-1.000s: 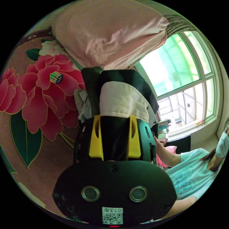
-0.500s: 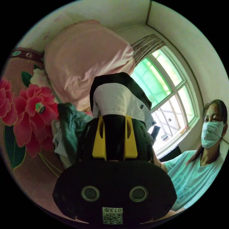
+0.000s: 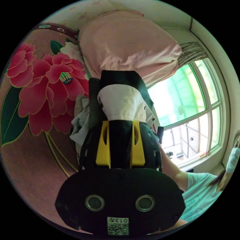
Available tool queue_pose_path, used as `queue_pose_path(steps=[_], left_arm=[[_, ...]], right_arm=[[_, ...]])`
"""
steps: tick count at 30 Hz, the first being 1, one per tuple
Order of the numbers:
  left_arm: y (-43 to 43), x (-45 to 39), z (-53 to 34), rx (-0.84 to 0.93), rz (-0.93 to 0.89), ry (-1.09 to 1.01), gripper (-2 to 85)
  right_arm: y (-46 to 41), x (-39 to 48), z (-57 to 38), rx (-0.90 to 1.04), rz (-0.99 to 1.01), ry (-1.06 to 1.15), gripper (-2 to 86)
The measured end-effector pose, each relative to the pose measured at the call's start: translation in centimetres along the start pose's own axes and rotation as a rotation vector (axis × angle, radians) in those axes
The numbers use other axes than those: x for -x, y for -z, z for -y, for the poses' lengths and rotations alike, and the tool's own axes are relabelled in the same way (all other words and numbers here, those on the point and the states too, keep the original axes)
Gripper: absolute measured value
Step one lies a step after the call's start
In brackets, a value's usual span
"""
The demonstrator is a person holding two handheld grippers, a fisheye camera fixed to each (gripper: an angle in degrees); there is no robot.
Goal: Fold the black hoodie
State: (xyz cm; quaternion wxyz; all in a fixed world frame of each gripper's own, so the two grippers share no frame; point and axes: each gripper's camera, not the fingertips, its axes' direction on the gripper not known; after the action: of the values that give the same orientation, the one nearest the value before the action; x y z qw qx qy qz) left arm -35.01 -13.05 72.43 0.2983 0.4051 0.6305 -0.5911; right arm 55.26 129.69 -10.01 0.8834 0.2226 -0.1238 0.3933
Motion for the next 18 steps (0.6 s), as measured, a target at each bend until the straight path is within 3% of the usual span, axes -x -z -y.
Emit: queue_pose_path(steps=[3,5,8,12,14,16,17,18], left_arm=[[2.3,-2.3,-1.7,0.065,-0.021,-0.076,13.8],[7.1,-5.7,-4.5,-0.059,0.114,-0.191,13.8],[10.2,-12.1,-7.8,-0.227,0.281,-0.415,13.5],[4.4,-20.5,-10.7,0.003,0.426,-0.751,11.5],[-0.8,-23.0,-13.8,0.192,0.633,-0.884,9.8],[-2.8,-22.9,-17.0,0.185,0.757,-0.922,9.2],[-3.0,-23.0,-19.5,0.143,0.802,-1.002,8.9],[-3.2,-23.1,-20.4,0.157,0.826,-1.023,8.8]], right_arm=[[1.7,3.6,-1.1,0.016,-0.012,0.067,13.7],[5.4,7.3,-2.8,-0.059,-0.004,0.108,12.1],[9.1,14.8,-4.7,-0.234,-0.281,0.231,6.9],[5.5,27.0,-4.7,-0.369,-0.515,0.552,1.5],[-1.2,32.4,-4.4,-0.322,-0.781,0.725,0.6],[-7.2,32.6,-3.8,-0.178,-0.941,0.689,0.4],[-11.1,30.8,-3.5,0.033,-0.930,0.619,0.2],[-12.3,30.0,-3.7,0.075,-0.894,0.584,0.2]])
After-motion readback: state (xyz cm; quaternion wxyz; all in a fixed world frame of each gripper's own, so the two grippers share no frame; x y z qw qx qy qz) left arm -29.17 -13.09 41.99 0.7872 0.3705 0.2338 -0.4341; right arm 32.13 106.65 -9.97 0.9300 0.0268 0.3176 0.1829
